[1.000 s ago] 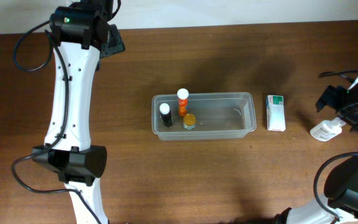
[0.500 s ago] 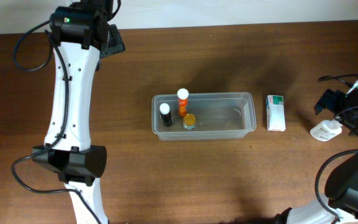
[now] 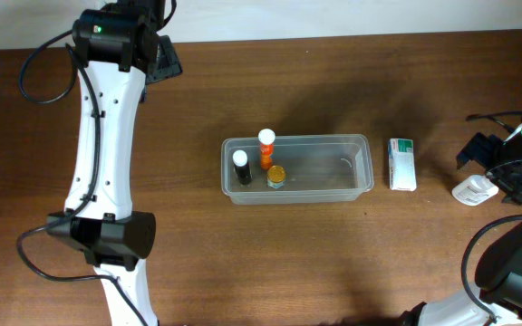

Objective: Pack container
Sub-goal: 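Lower right gripper over the clear spray bottle and grasp it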

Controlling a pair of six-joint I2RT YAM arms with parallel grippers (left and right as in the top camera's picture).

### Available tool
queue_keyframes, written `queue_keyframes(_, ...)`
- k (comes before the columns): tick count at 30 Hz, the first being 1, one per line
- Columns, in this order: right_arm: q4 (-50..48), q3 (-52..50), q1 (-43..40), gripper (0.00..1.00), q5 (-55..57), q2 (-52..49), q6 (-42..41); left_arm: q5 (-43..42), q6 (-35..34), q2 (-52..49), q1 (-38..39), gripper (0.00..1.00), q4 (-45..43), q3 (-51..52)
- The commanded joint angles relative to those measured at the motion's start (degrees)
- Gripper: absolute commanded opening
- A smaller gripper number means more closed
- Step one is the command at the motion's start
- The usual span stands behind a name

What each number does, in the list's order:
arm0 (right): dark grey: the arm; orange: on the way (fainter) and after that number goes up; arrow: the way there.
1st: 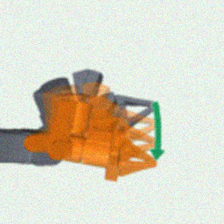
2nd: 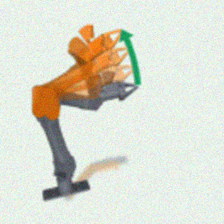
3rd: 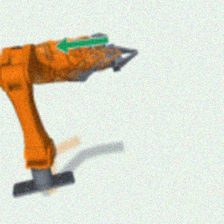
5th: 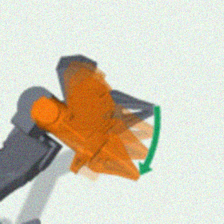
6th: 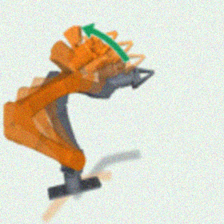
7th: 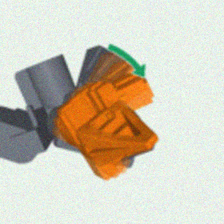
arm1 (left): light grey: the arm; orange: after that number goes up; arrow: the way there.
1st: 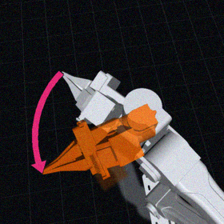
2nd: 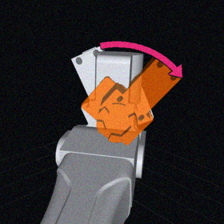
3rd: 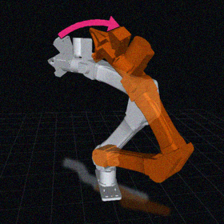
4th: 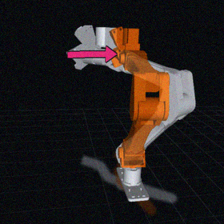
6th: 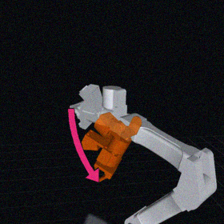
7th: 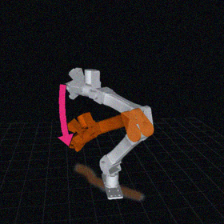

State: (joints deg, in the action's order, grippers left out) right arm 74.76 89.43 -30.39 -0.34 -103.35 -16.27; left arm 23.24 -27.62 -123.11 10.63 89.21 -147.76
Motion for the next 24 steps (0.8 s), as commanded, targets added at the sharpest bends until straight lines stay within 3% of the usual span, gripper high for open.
queue_keyframes(1,-0.33,-0.52,-0.46,0.97,-0.52,-0.04,-0.59,0.98,0.74,0.44,-0.15,0.99,0.04,-0.35)
queue_keyframes(6,-0.5,-0.52,-0.46,0.97,-0.52,-0.04,-2.1,0.98,0.74,0.44,-0.15,0.99,0.02,-0.35)
queue_keyframes(13,0.33,-0.52,-0.44,0.99,-0.57,-0.07,-17.81,0.98,0.74,0.44,-0.15,0.99,0.02,-0.35)
queue_keyframes(19,0.28,-0.52,-0.46,0.99,-0.48,-0.04,-20.79,0.98,0.74,0.44,-0.15,0.99,0.02,-0.35)
queue_keyframes(24,0.33,-0.52,-0.9,0.98,0.35,-0.04,-29.09,0.98,0.72,0.44,-0.15,1.0,0.02,-0.35)
